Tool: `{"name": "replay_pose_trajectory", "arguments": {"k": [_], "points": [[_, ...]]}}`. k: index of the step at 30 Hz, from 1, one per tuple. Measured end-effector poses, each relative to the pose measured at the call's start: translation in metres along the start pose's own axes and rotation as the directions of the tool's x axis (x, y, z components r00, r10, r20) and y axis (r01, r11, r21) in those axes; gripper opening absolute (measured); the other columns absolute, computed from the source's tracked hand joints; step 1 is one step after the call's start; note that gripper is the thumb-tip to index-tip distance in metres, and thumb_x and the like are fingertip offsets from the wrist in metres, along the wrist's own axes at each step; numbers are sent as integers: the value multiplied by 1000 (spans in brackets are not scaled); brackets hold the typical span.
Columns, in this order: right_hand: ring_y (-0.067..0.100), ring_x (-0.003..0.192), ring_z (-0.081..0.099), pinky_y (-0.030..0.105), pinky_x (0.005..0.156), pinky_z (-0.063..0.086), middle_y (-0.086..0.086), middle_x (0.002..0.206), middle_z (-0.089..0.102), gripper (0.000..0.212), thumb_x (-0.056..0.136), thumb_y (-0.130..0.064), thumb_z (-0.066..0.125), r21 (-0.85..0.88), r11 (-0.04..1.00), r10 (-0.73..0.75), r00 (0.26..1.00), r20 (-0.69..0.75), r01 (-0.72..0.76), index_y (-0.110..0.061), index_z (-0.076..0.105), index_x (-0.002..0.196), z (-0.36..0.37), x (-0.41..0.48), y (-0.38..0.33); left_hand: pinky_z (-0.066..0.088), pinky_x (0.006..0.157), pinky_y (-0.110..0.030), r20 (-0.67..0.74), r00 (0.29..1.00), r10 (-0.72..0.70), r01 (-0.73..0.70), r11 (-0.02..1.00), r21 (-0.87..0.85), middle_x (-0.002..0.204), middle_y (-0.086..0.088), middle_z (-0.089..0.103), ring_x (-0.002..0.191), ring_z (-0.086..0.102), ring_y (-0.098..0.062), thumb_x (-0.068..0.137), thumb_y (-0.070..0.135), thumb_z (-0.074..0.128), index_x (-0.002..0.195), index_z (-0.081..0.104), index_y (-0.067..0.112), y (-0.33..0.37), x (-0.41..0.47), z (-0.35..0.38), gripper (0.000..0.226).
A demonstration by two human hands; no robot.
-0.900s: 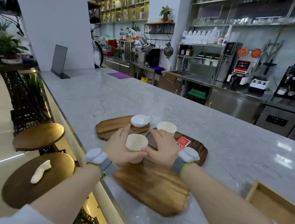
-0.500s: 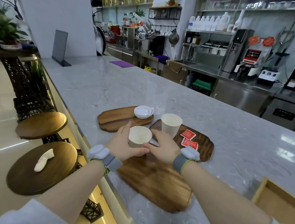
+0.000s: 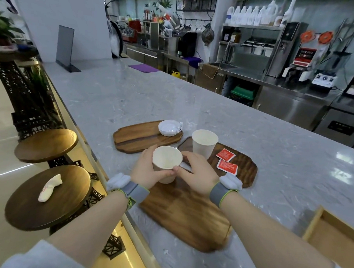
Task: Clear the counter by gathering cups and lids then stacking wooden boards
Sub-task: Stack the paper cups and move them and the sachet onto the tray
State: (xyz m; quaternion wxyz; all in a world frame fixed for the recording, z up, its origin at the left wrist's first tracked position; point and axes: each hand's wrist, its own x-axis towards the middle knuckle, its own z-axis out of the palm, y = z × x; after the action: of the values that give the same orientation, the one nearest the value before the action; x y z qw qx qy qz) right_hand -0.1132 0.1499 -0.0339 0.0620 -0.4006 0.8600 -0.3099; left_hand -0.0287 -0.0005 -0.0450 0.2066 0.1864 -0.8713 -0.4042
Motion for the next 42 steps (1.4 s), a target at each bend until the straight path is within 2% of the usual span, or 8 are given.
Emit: {"name": "replay_pose_trajectory", "arguments": {"k": [7,11,16,21,25,29,32,42], "points": [[22,116,50,38,100,42,3,123,59,47,89,-43,53,6,1000,-14,1000,-10,15,-19,50,129,-5,-2,12,41,101,-38,-40,998,38,-40,998,-41,132,-6,50,123,45,-20,59,35,85,132,43,11,1,3,14,88],[23,116,49,31,98,39,5,122,59,48,88,-43,55,-45,999,-29,999,-23,28,-18,52,128,-10,1,19,41,93,-28,-79,996,35,-42,994,-96,124,-4,49,114,45,-14,58,33,86,129,43,10,-1,3,24,87],[29,120,43,29,98,29,11,125,55,49,86,-38,61,-102,995,-18,976,-218,-5,-11,53,126,-28,12,24,37,84,-16,-89,996,8,-27,978,-207,109,15,44,102,45,-4,52,40,78,126,37,17,-6,3,32,88],[36,132,30,33,109,21,16,141,37,63,80,-32,67,-77,988,100,927,-362,-137,-9,45,134,-45,32,29,37,75,4,-76,997,-6,-19,947,-321,112,28,37,101,47,3,59,24,84,120,28,31,-17,2,41,83],[36,142,16,40,116,18,15,154,19,84,78,-40,68,-27,961,258,923,-286,-277,-13,27,145,-50,50,34,40,76,0,-74,997,-34,7,941,-338,110,28,43,100,49,13,50,44,78,121,31,30,-20,2,43,87],[36,139,23,40,114,24,16,153,22,93,75,-43,71,1,937,340,910,-236,-349,-11,20,147,-48,61,40,38,77,-14,-88,995,-43,20,969,-246,104,23,47,100,50,-6,51,43,77,126,36,20,-23,2,46,88],[36,135,33,41,111,31,17,148,29,92,76,-42,71,54,926,376,898,-230,-374,-10,22,146,-43,65,44,38,79,-13,-79,996,-37,16,967,-254,105,27,45,102,48,-6,50,45,76,126,34,23,-24,2,46,90],[26,135,33,36,109,31,11,145,37,89,73,-47,72,115,969,247,895,-372,-219,-12,31,144,-41,58,51,38,86,-21,-57,997,-49,32,964,-265,112,11,49,105,49,-8,50,42,78,124,33,24,-26,4,45,89]]}}
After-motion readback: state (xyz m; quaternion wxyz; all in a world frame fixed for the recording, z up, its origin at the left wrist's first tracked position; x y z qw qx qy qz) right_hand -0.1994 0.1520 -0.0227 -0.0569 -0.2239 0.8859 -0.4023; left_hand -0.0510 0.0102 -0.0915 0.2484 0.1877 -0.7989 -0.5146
